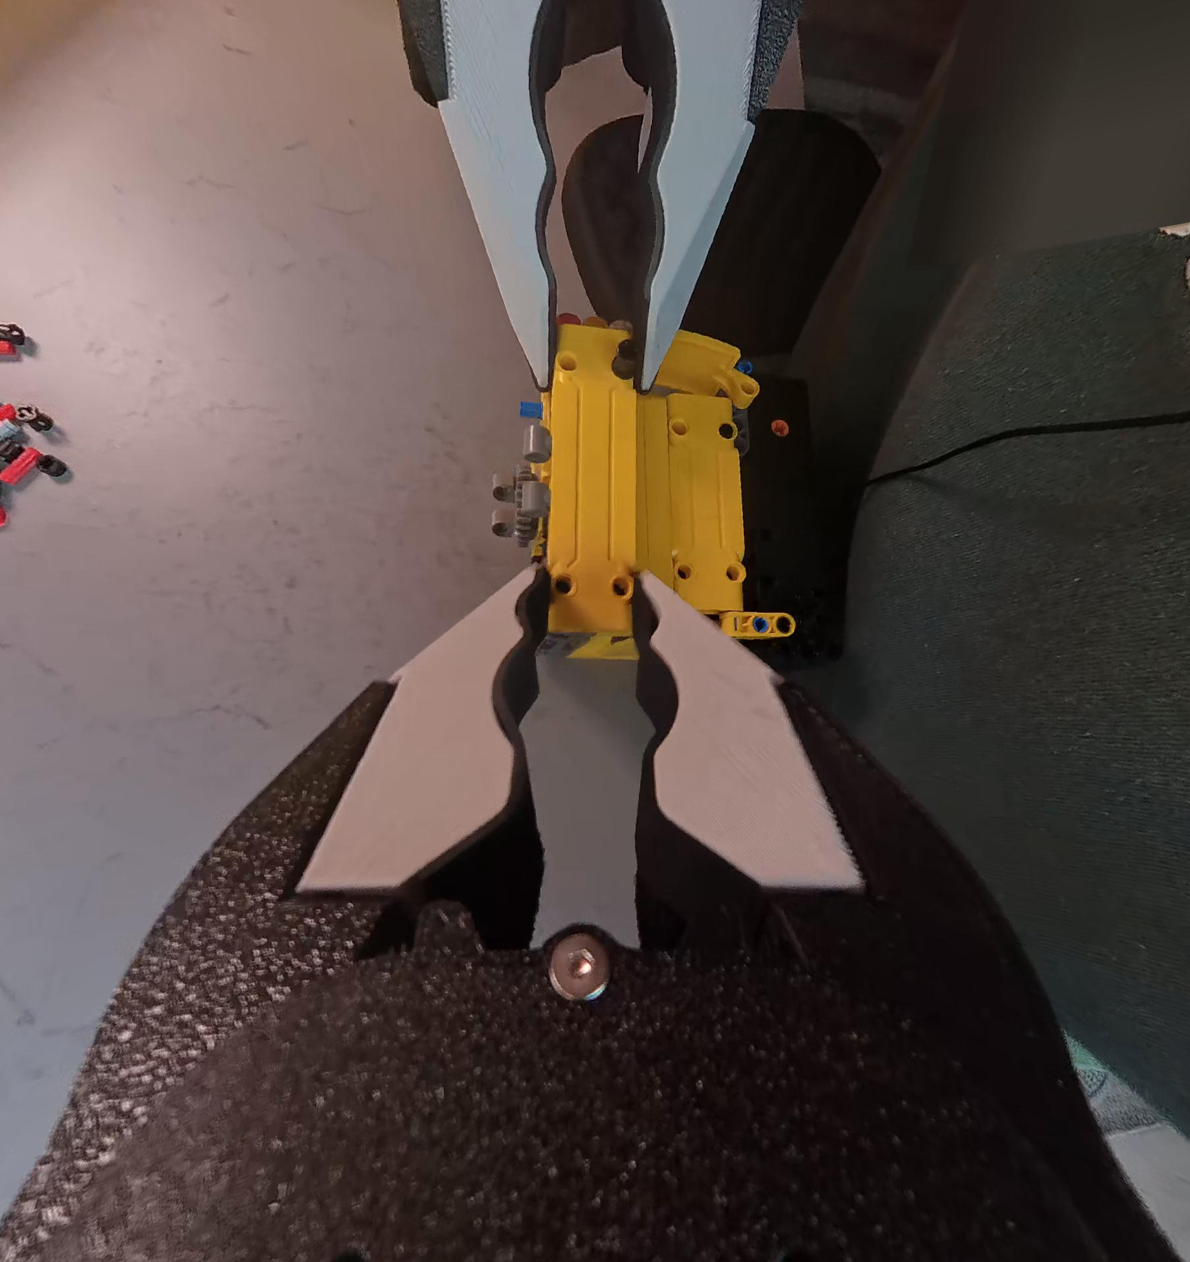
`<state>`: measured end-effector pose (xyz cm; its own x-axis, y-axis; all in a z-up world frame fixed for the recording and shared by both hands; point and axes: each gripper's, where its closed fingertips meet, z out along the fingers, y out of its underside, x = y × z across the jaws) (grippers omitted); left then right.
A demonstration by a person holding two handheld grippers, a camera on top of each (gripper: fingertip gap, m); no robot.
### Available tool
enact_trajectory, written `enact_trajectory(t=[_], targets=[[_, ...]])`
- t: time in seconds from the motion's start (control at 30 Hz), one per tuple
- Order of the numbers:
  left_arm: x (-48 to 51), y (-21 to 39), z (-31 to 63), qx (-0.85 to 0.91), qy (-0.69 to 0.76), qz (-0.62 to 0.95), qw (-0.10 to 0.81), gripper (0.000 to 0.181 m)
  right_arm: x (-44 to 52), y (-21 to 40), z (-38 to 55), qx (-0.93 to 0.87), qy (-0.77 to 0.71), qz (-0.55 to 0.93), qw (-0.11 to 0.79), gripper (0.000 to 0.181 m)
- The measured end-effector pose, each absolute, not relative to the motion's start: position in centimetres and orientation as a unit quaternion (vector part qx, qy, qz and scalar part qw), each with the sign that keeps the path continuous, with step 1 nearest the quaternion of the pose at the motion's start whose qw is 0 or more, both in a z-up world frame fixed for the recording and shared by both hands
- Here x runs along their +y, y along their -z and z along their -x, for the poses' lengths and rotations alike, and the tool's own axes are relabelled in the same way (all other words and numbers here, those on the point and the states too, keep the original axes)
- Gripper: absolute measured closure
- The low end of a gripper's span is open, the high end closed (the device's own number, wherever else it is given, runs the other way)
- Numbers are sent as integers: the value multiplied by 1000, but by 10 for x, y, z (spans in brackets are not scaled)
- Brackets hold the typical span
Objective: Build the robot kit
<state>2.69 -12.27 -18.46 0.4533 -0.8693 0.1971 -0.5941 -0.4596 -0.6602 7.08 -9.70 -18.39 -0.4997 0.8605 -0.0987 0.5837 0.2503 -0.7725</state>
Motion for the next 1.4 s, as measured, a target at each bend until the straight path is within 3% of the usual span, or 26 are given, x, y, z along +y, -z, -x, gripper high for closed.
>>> enact_trajectory(t=[0.33, 0.53, 0.77, 1.4], targets=[[-127, 190, -29, 452, 292, 816, 210, 157, -100, 185, -71, -752, -416, 497, 117, 157], [-128, 184, -27, 456, 293, 805, 241, 150, -101, 185, -71, -756, -411, 498, 107, 157], [-125, 176, -32, 458, 275, 796, 286, 151, -102, 185, -70, -765, -399, 494, 108, 157], [-124, 188, -38, 452, 261, 814, 254, 157, -98, 177, -72, -823, -322, 430, 183, 158]])
